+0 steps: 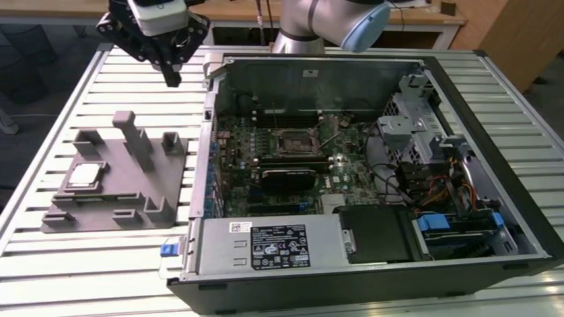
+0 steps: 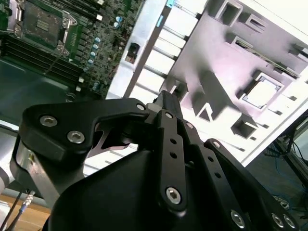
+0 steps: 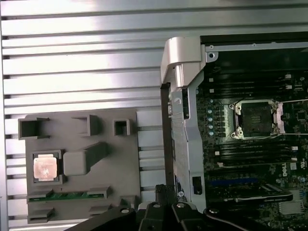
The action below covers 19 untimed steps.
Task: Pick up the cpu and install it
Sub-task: 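Reach for the cpu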
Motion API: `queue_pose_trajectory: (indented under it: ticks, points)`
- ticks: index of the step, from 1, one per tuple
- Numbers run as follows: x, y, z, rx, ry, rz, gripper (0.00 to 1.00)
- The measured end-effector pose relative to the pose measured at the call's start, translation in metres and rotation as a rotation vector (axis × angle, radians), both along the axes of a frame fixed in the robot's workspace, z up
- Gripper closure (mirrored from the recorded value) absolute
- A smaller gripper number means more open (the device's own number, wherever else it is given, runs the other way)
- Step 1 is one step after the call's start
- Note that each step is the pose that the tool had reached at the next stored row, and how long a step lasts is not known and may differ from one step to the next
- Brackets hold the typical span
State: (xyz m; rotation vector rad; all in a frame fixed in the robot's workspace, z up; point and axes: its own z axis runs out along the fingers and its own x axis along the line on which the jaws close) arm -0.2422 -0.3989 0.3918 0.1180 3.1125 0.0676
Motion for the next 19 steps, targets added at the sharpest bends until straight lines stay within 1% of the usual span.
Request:
queue_pose_trajectory:
  ticks: [13, 16, 19]
  points:
    - [-0.031, 0.0000, -0.0005, 0.0000, 0.0000, 0.000, 0.89]
    - [-0.040, 0.0000, -0.0006, 0.0000, 0.0000, 0.000, 0.89]
    - [-0.052, 0.0000, -0.0007, 0.0000, 0.0000, 0.000, 0.89]
